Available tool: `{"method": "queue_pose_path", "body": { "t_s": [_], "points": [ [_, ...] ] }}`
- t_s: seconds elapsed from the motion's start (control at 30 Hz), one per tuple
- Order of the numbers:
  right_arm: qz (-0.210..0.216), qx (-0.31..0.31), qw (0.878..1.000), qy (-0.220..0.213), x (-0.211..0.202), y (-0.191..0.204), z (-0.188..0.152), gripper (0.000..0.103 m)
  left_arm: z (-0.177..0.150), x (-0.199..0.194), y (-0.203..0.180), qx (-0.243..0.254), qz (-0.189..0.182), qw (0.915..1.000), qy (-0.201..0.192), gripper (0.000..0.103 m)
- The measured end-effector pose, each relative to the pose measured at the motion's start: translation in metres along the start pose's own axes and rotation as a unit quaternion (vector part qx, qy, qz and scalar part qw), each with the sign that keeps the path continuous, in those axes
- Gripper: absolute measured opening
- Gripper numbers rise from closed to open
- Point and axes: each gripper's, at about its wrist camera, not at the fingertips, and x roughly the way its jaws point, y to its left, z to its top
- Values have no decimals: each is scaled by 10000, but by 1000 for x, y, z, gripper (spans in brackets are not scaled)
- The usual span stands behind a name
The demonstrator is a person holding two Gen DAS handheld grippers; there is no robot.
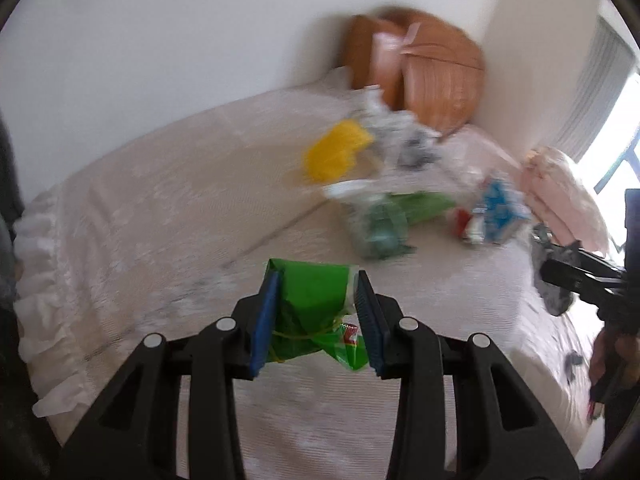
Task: Collect trash
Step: 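Drop the green wrapper and foil pack into the wastebasket, opening both tools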
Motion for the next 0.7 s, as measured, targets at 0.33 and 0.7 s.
{"method": "queue_pose_path", "body": {
  "t_s": [0.33,0.7],
  "points": [
    [-1498,941,9819,-679,-140,-70,-76,71,12,-10,-166,889,-1441,9856,-20,38],
    [-2385,1882,9482,-928,-231,-143,-160,71,-24,-13,-330,1986,-2527,9462,373,38]
  ]
}}
